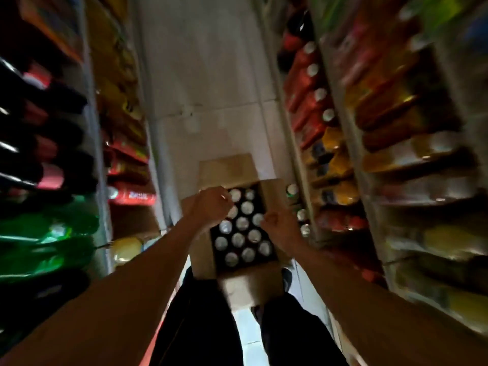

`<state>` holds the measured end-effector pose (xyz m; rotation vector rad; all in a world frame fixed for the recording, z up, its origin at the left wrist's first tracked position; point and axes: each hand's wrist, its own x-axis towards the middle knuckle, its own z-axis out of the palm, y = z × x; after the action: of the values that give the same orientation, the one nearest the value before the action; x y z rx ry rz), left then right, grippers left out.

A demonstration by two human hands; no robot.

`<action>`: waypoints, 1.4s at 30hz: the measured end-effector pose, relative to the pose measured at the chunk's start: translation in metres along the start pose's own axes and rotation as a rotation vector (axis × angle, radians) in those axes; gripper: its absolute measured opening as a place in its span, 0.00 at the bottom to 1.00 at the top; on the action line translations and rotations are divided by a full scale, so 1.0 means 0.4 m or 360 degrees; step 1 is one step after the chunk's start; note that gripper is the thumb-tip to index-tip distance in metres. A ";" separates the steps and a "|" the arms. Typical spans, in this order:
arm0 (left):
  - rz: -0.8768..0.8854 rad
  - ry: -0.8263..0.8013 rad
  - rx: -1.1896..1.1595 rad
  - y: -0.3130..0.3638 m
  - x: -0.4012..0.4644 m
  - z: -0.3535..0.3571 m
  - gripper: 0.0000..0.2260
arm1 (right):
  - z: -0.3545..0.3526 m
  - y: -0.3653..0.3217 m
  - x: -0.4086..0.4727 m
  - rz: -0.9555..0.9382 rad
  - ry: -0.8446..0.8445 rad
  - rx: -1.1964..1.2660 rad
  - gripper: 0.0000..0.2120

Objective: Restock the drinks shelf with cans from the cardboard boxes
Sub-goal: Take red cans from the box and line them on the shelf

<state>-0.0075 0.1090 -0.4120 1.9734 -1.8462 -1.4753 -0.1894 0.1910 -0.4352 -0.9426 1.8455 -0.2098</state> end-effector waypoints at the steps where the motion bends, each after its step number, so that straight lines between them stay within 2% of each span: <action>1: -0.0073 0.0003 0.0021 -0.075 0.037 0.036 0.09 | 0.071 0.041 0.075 0.0042 -0.0050 -0.0041 0.06; 4: -0.0200 -0.0011 0.0106 -0.268 0.159 0.112 0.06 | 0.233 0.110 0.286 0.0006 -0.0074 -0.0183 0.14; 8: -0.0271 -0.0011 0.0022 -0.462 0.290 0.205 0.08 | 0.395 0.148 0.518 0.0082 -0.0004 -0.0177 0.32; 11: -0.0230 0.0009 -0.0035 -0.540 0.374 0.262 0.08 | 0.478 0.156 0.658 0.0168 0.0071 -0.0230 0.35; 13: -0.0178 -0.0005 -0.0071 -0.562 0.407 0.288 0.08 | 0.508 0.159 0.722 0.0186 0.0036 -0.0335 0.33; 17: -0.0157 -0.0047 -0.0134 -0.573 0.435 0.318 0.10 | 0.526 0.162 0.761 0.0109 -0.0032 -0.0405 0.20; 20: -0.0160 -0.0053 -0.0192 -0.564 0.437 0.327 0.11 | 0.514 0.186 0.769 0.0009 -0.0075 -0.0503 0.19; 25: -0.0181 -0.0060 -0.0173 -0.544 0.452 0.330 0.17 | 0.455 0.217 0.773 0.0035 -0.0121 -0.0337 0.17; 30: -0.0141 -0.0061 0.0011 -0.543 0.469 0.363 0.29 | 0.465 0.232 0.767 -0.0028 -0.0071 -0.0217 0.19; 31: -0.0109 -0.0050 0.0056 -0.541 0.473 0.367 0.29 | 0.476 0.230 0.765 -0.0058 -0.0068 -0.0219 0.22; 34: -0.0025 -0.0025 0.0007 -0.539 0.481 0.377 0.26 | 0.512 0.231 0.762 -0.0075 -0.0067 -0.0262 0.40; 35: -0.0021 -0.0019 -0.0009 -0.544 0.480 0.379 0.25 | 0.519 0.233 0.764 -0.0074 -0.0040 -0.0285 0.42; 37: -0.0030 0.0004 -0.0007 -0.554 0.473 0.377 0.24 | 0.517 0.238 0.773 -0.0092 0.0010 -0.0313 0.38; 40: -0.0040 -0.0008 -0.0071 -0.555 0.446 0.361 0.17 | 0.498 0.241 0.766 -0.0159 0.0032 -0.0317 0.26; 42: -0.0043 -0.0101 -0.0089 -0.555 0.432 0.349 0.20 | 0.483 0.239 0.747 -0.0211 0.0099 -0.0311 0.23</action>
<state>0.0347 0.1078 -0.7233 1.9564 -1.7878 -1.5966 -0.1308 0.1016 -0.7880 -1.2077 1.8866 -0.1428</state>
